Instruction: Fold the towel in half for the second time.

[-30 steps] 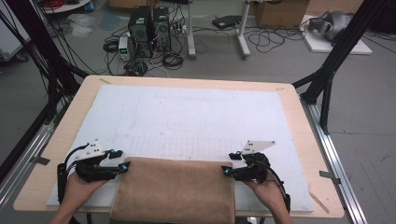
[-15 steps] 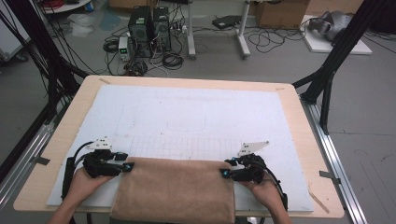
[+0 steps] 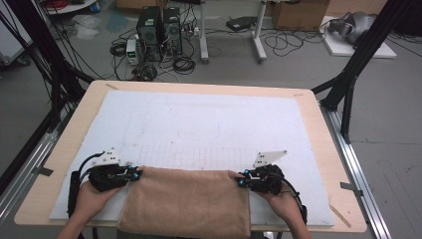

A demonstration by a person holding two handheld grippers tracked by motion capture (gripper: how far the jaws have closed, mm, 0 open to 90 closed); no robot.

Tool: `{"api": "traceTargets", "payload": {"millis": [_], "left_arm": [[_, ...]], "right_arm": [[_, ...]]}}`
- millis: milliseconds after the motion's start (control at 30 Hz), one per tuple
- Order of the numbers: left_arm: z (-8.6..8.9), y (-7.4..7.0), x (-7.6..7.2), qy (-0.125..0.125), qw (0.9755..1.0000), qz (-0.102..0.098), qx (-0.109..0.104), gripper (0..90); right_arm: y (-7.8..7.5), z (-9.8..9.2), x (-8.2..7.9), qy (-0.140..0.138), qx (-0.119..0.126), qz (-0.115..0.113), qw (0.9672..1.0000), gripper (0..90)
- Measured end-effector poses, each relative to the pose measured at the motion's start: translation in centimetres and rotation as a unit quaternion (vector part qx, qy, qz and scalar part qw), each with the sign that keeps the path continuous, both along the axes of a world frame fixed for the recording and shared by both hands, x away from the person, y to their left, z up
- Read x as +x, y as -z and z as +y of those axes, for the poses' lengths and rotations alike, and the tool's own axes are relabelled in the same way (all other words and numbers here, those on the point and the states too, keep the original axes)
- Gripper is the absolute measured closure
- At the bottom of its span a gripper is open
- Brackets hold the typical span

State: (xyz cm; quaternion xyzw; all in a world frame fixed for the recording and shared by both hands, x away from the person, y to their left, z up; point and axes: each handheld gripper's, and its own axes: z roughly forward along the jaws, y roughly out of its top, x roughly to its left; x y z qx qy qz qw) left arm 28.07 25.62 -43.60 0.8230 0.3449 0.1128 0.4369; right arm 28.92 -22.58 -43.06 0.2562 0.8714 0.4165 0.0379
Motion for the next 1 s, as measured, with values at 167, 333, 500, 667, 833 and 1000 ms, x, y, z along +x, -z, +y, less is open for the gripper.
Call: {"api": "traceTargets", "payload": {"millis": [167,333,500,667,833,1000], "left_arm": [[-0.2,-1.0,0.5,-0.023,0.9994,-0.026,-0.001,80.4],[-0.3,-2.3,1.9,-0.046,0.9979,-0.047,0.0,80.4],[-0.9,-3.8,3.9,-0.065,0.995,-0.074,0.014,80.3],[-1.5,-5.1,6.4,-0.085,0.9924,-0.089,0.012,80.3],[-2.0,-6.1,8.6,-0.095,0.9903,-0.1,0.015,80.2],[-2.2,-7.2,10.3,-0.106,0.9891,-0.102,0.012,80.2]], "right_arm": [[-1.7,0.3,0.8,0.005,-0.004,-0.021,0.9998,78.4],[-3.2,0.4,2.3,0.015,0.0,-0.039,0.9991,78.4],[-4.6,0.6,4.4,0.034,-0.003,-0.054,0.998,78.4],[-5.9,0.6,6.8,0.048,-0.01,-0.062,0.9969,78.4],[-6.9,0.5,9.1,0.064,-0.011,-0.072,0.9953,78.3],[-7.7,0.4,10.9,0.082,-0.009,-0.076,0.9936,78.1]]}}
